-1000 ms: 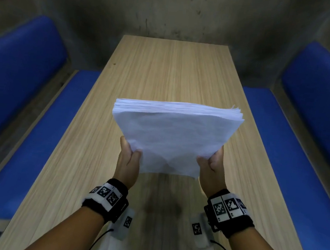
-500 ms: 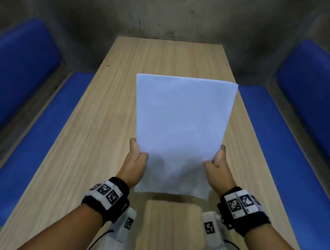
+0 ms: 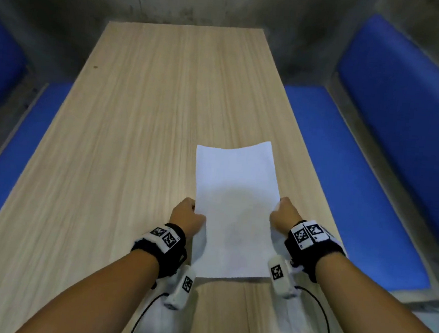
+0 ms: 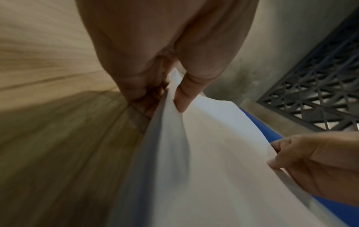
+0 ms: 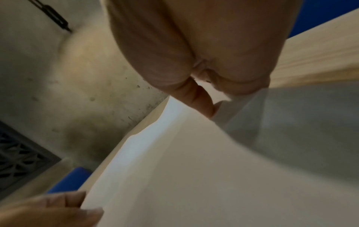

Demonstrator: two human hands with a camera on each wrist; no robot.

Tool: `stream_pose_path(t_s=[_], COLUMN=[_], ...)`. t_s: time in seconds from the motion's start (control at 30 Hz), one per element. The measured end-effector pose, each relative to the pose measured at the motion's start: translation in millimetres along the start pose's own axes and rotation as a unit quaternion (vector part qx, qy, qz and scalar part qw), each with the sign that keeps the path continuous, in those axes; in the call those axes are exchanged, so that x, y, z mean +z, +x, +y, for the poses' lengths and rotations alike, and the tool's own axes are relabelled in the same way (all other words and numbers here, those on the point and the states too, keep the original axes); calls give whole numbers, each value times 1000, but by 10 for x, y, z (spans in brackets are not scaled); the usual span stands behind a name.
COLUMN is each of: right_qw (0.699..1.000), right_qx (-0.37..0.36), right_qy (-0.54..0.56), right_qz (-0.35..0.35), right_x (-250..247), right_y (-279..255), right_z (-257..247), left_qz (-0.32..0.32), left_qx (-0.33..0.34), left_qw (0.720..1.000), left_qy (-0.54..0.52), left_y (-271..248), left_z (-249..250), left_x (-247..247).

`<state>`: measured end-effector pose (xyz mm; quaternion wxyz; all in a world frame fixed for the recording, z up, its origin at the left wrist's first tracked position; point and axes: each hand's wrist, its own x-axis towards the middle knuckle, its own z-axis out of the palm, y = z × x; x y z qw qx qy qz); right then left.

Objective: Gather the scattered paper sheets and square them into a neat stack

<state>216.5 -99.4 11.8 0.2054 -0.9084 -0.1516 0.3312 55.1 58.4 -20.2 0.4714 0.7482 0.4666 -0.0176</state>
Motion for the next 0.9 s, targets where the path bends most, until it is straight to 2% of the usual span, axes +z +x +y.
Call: stream_pose_path(t_s=[0.13, 0.33, 0.5, 0.67, 0.77, 0.83, 0.9], right_qw=[1000, 996, 992, 993, 996, 993, 982], right_qx=[8, 0, -3, 0, 0, -19, -83], right_qy=[-1, -57, -96, -83, -40, -21, 44], right_qz=[21, 75, 83, 81, 83, 112, 165], right_x=[91, 191, 213, 189, 103, -38, -295], right_y=[40, 46, 6, 22, -48, -95, -227], right_z=[31, 76, 119, 111, 71, 2, -130], left_qz=[34, 17, 15, 6, -1, 10, 23], left_qx=[23, 8, 6, 2, -2, 9, 33], left_qw=[997, 992, 987, 989, 994, 997, 998], left_qy=[67, 128, 160, 150, 109, 76, 43], left_y=[7, 2, -32, -34, -100, -184, -382], left_z=[7, 53, 69, 82, 98, 118, 52], left_x=[5, -32, -32, -72, -198, -372, -577])
